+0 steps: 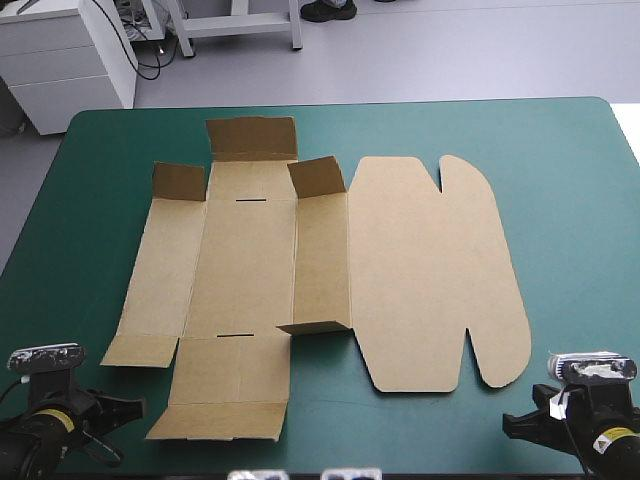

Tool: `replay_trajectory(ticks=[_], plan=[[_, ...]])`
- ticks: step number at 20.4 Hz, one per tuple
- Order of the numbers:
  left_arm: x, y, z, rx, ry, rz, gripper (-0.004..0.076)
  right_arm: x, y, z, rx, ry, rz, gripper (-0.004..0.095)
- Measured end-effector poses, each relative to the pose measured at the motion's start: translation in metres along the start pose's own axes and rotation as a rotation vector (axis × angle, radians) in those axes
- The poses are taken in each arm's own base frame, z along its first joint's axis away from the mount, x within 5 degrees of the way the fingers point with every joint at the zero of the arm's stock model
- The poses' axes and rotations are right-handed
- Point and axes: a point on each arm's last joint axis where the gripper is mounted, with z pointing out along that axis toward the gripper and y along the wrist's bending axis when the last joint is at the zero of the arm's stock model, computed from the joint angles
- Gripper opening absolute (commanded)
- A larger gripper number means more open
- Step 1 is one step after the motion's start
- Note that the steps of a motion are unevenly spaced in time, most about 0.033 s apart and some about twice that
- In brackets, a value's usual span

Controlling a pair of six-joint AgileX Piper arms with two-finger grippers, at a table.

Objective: Fold the box

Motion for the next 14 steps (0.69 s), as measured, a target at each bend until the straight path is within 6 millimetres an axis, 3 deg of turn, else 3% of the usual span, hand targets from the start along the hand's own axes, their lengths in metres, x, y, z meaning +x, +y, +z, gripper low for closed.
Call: replay_trajectory(ticks=[10,14], plan=[[-0.004,-0.001,-0.002,0.007,-0.033,0.048,-0.0008,0.000,0.000,0.000,0.000,0.000,0.000,-0.0014],[-0.028,0.000,-0.038,0.018,-0.122,0.055,-0.0008,0.000,0.000,0.000,0.000,-0.001,0.000,-0.0014]])
